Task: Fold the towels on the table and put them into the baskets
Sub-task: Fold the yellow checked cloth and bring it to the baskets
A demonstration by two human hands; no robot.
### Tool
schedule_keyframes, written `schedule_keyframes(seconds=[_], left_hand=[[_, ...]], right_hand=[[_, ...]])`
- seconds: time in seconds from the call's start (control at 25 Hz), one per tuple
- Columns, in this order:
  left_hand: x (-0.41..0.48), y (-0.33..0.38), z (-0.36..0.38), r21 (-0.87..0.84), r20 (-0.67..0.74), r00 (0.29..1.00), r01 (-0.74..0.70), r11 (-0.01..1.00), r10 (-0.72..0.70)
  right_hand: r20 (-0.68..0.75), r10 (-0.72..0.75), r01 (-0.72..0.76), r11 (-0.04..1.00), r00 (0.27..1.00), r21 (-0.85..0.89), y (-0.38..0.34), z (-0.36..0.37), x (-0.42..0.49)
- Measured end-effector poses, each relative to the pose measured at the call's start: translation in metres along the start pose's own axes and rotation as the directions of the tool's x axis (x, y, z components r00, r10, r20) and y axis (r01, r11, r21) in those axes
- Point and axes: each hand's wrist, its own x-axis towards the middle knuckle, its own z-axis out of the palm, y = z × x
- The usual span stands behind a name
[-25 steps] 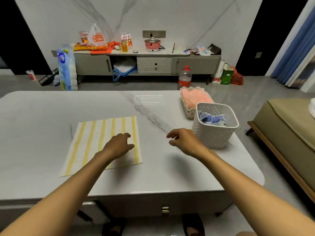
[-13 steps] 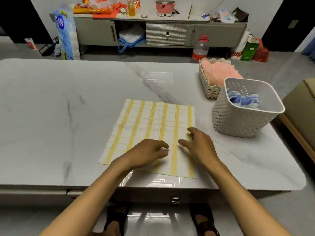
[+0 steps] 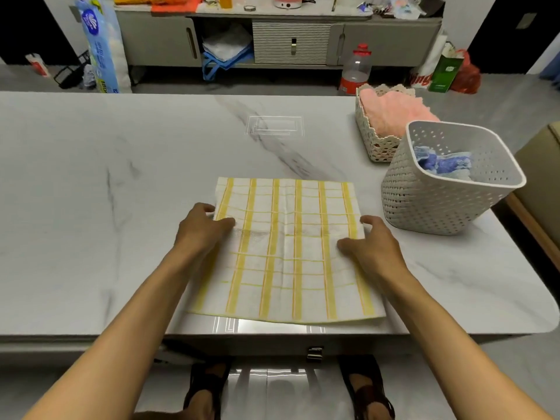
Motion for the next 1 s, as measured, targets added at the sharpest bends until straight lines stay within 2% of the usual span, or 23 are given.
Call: schedule_keyframes(seconds=[0.12, 0.24, 0.32, 0.4, 0.52, 0.6, 0.68, 0.76, 0.8, 0.88, 1.0], left_hand=[[-0.002, -0.001, 0.002, -0.103, 0.0, 1.0, 0.012, 0.995, -0.012], [-0.011, -0.004, -0.002, -0.239, 0.148, 0.986, 0.104, 0.965, -0.069], [-0.022, -0.003, -0.001, -0.27, 0.277, 0.959, 0.143, 0.952, -0.065], [-0.032, 0.002, 0.003, -0.305, 0.376, 0.925, 0.181, 0.935, -0.057], [-0.038, 0.008, 0.008, -0.413, 0.417, 0.906, 0.253, 0.875, -0.065], [-0.036, 0.011, 0.008, -0.452, 0.433, 0.899, 0.284, 0.846, -0.071], [-0.037, 0.014, 0.008, -0.418, 0.456, 0.886, 0.301, 0.857, -0.089], [-0.039, 0.013, 0.009, -0.3, 0.426, 0.898, 0.254, 0.919, -0.109], [-0.039, 0.011, 0.011, -0.237, 0.402, 0.911, 0.194, 0.952, -0.086], [-0.041, 0.009, 0.014, -0.235, 0.379, 0.925, 0.099, 0.967, -0.002], [-0.044, 0.008, 0.016, -0.346, 0.33, 0.943, 0.073, 0.935, 0.048]], right_hand=[[0.012, -0.033, 0.029, 0.964, 0.999, 0.266, -0.008, -0.012, -0.001], [0.138, -0.121, 0.025, 0.832, 0.983, 0.554, -0.023, -0.026, -0.012], [0.27, -0.237, 0.013, 0.773, 0.933, 0.634, -0.032, -0.023, -0.021], [0.362, -0.311, 0.035, 0.798, 0.879, 0.602, -0.037, -0.011, -0.028], [0.421, -0.343, 0.082, 0.847, 0.84, 0.526, -0.034, 0.005, -0.028], [0.39, -0.316, 0.135, 0.895, 0.865, 0.426, -0.03, 0.011, -0.025], [0.264, -0.273, 0.231, 0.957, 0.925, 0.177, -0.025, 0.015, -0.022], [0.189, -0.199, 0.212, 0.976, 0.962, -0.047, -0.02, 0.019, -0.02], [0.197, -0.156, 0.175, 0.981, 0.968, -0.085, -0.018, 0.021, -0.019], [0.249, -0.08, 0.093, 0.995, 0.965, -0.043, -0.016, 0.025, -0.019], [0.308, -0.014, -0.042, 0.984, 0.951, 0.173, -0.022, 0.026, -0.024]])
